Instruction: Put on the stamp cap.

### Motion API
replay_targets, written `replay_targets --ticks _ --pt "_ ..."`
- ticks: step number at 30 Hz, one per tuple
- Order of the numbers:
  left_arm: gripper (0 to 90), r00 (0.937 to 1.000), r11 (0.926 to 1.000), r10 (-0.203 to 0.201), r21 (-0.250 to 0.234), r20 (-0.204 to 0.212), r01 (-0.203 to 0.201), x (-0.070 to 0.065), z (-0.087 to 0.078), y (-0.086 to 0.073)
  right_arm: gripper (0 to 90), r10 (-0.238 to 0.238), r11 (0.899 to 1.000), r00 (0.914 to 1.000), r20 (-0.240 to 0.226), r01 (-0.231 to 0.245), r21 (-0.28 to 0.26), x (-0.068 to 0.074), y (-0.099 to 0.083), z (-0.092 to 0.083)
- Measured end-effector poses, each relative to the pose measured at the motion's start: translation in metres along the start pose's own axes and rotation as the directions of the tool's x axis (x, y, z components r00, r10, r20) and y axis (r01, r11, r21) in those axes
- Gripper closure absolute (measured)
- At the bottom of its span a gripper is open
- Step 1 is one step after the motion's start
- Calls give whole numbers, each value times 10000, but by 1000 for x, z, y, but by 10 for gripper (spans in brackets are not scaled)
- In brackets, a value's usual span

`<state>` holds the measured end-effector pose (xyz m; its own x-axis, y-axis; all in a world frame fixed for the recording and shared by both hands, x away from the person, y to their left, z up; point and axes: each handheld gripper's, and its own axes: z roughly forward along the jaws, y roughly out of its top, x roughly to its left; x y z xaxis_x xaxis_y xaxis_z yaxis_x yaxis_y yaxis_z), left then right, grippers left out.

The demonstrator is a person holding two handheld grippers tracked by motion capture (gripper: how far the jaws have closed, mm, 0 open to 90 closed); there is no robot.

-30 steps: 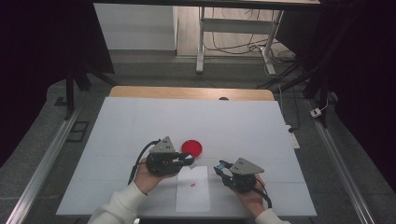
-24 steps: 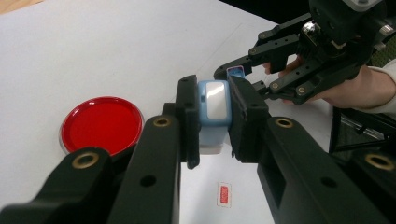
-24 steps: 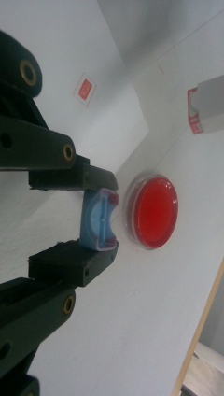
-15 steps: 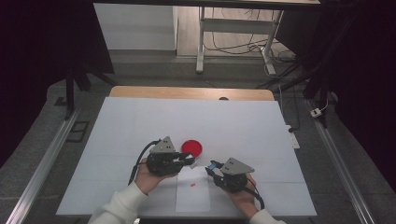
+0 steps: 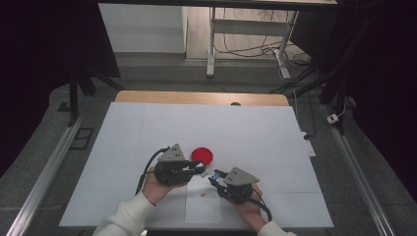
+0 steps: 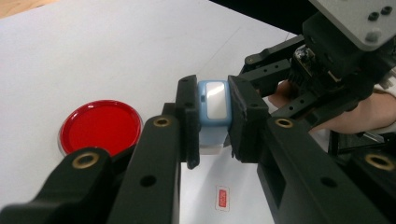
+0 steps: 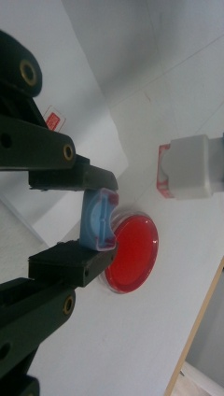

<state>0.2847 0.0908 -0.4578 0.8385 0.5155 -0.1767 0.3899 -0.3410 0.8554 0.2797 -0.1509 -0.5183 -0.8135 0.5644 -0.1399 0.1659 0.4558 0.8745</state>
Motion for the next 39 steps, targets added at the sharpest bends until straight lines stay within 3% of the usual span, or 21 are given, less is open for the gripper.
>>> replay_targets --ticks 16,26,27,30,39 --pt "748 10000 10000 -83 -25 -4 83 -1 3 1 642 -36 9999 10000 76 37 -99 9 5 6" --pt "748 9997 9997 -218 -143 -82 217 -3 6 2 642 -128 9997 9990 424 137 -200 13 7 8" --pt "749 9997 9996 -235 -174 -105 233 -4 7 3 642 -215 9998 9990 390 217 -29 13 8 7" --pt "748 9995 9992 -296 -285 -133 292 -5 9 4 642 -83 9992 9984 556 105 -394 14 7 9" --pt "749 9990 9984 -376 -443 -247 365 -8 11 5 642 -278 9988 9961 832 310 -375 17 9 8"
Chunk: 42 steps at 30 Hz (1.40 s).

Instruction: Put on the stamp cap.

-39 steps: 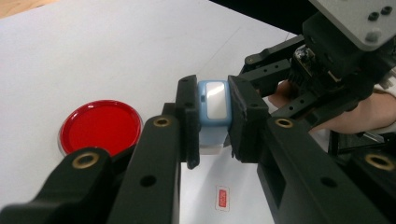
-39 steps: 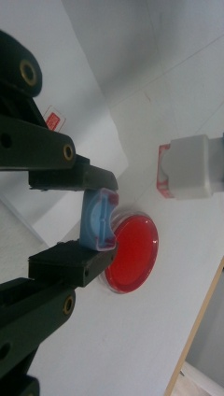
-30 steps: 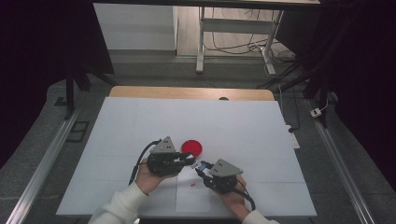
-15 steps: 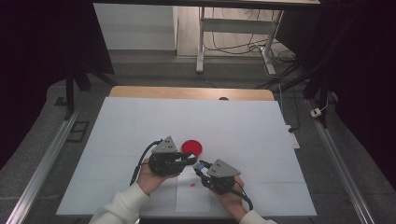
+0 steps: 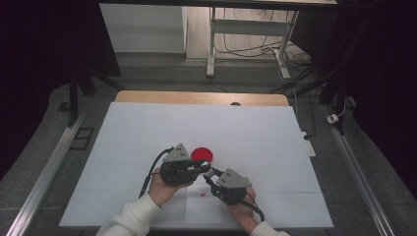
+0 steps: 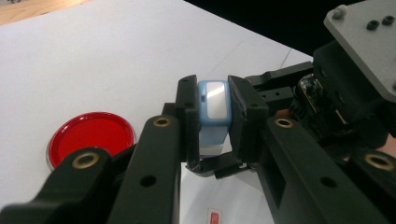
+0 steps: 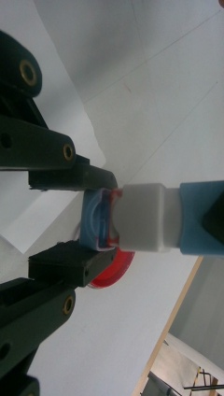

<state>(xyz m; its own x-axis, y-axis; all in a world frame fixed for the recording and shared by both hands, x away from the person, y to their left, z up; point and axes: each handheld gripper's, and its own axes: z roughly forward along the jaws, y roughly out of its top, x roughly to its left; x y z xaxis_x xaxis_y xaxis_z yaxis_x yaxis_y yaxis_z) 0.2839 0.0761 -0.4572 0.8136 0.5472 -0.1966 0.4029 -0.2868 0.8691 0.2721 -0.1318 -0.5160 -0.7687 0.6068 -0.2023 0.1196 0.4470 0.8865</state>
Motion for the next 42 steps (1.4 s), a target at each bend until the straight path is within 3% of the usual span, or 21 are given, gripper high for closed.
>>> replay_targets --ticks 18,30,42 --pt "749 9998 10000 -84 -52 -192 83 -1 2 0 642 -22 9999 9997 226 25 -126 1 1 -1" --pt "749 9999 10000 -28 2 -163 28 -2 4 -1 642 -39 10000 9995 313 41 -89 1 0 -1" --pt "752 9997 9997 -250 -79 2 250 -1 6 -3 643 -6 9996 9988 480 19 -264 3 0 -2"
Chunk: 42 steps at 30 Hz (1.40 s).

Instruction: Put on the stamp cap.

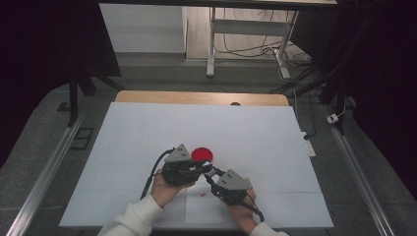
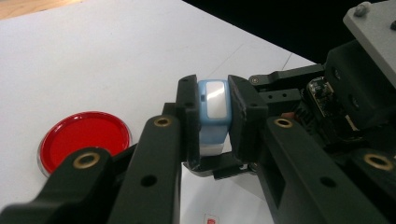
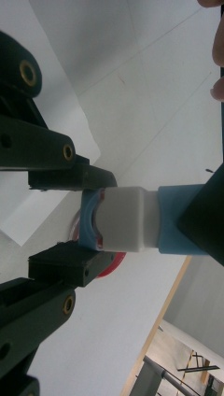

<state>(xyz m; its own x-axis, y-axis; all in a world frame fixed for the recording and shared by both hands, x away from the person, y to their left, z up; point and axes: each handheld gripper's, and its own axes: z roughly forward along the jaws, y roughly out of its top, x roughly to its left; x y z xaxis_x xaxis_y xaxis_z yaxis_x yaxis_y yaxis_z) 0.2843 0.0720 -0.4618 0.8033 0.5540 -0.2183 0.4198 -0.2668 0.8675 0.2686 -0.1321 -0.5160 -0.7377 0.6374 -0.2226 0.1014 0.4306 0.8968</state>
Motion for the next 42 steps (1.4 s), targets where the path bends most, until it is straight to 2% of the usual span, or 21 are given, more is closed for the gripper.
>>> replay_targets --ticks 14,24,33,42 --pt "756 9999 9996 148 258 -44 -147 0 2 -1 644 -171 9996 9998 88 169 223 1 0 1" --pt "756 9999 9986 150 501 26 -151 1 4 -2 645 -795 9957 9968 97 789 491 2 0 2" --pt "757 9998 9988 -70 496 187 60 1 5 -4 645 -778 9961 9969 -112 782 407 2 2 0" --pt "756 9999 9989 -10 467 144 4 1 5 -4 643 -695 9968 9974 -177 701 395 1 0 0"
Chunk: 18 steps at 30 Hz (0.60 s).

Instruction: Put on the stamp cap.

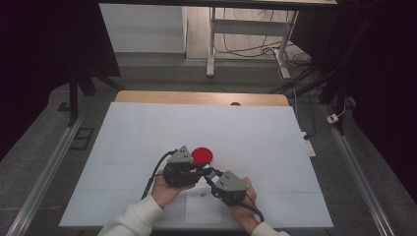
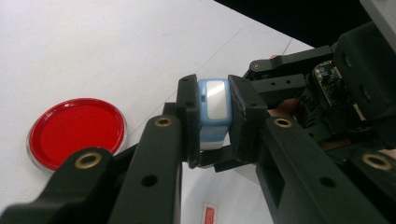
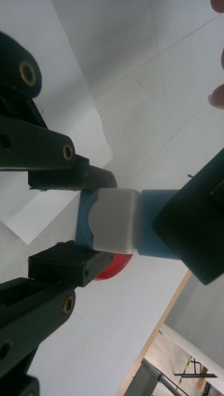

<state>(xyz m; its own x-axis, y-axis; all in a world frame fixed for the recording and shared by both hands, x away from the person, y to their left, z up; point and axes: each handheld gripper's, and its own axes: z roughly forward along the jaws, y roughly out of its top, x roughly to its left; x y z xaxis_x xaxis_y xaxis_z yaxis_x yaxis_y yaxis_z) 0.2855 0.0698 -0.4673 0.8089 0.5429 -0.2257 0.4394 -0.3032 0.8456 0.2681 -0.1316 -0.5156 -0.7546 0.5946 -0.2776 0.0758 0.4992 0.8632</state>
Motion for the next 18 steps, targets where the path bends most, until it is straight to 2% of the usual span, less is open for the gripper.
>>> replay_targets --ticks 10,18 --pt "755 9999 9999 121 -89 15 -121 -1 -2 1 625 168 9999 9994 -294 -169 -21 -3 -1 -1" --pt "755 9999 9996 133 -235 -51 -134 1 -6 2 507 653 9978 9952 -729 -646 126 -10 -4 -2"
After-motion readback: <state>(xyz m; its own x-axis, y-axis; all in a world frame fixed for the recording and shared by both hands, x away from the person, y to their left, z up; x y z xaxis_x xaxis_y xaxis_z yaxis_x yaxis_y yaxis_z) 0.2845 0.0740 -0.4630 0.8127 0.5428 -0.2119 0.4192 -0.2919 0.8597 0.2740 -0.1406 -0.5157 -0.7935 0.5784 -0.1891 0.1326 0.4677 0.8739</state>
